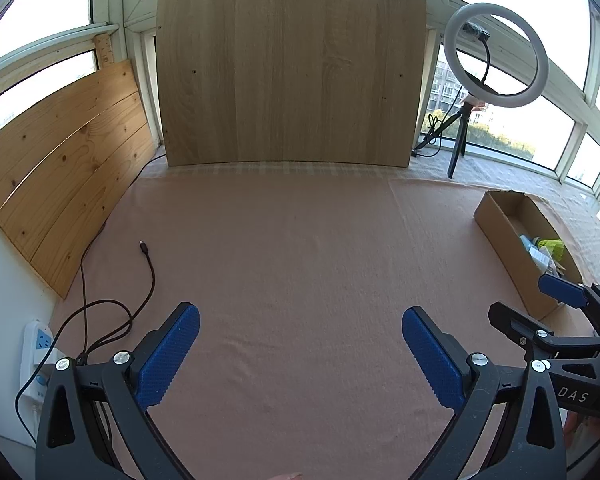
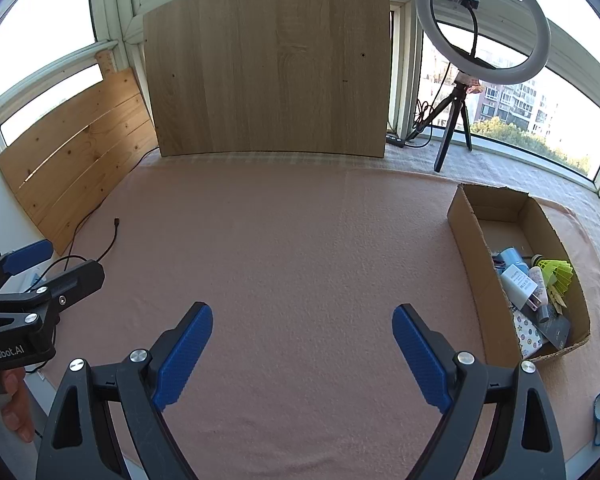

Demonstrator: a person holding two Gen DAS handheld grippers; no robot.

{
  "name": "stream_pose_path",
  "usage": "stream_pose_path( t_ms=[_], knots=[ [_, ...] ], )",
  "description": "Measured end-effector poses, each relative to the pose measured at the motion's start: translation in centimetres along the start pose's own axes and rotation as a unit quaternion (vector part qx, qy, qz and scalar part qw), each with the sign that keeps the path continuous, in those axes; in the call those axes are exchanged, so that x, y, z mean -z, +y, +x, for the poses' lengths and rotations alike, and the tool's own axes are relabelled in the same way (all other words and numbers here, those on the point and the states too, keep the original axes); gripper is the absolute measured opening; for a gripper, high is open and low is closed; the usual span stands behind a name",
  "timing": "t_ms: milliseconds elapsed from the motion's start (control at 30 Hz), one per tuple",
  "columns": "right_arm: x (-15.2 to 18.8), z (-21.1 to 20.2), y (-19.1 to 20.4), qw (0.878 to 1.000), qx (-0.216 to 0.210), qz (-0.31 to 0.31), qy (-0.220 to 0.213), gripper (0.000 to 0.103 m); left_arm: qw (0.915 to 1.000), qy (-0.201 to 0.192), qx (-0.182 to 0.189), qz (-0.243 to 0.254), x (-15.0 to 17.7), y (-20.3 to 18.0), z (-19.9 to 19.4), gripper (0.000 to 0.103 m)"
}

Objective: Organize objects

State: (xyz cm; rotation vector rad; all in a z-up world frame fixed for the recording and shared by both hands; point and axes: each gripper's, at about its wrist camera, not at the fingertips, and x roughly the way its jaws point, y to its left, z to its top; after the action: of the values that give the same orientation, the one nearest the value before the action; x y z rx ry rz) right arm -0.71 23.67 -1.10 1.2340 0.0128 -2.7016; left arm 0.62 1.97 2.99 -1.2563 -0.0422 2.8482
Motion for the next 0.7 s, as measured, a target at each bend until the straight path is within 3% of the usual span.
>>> stream_pose_path(
  t_ms=[700],
  knots=[
    [0.10, -0.06, -0.26, 1.000, 0.002, 0.003, 0.001, 0.089, 1.0000, 0.002, 0.001, 0.006, 0.02, -0.05, 0.19, 0.103]
  ],
)
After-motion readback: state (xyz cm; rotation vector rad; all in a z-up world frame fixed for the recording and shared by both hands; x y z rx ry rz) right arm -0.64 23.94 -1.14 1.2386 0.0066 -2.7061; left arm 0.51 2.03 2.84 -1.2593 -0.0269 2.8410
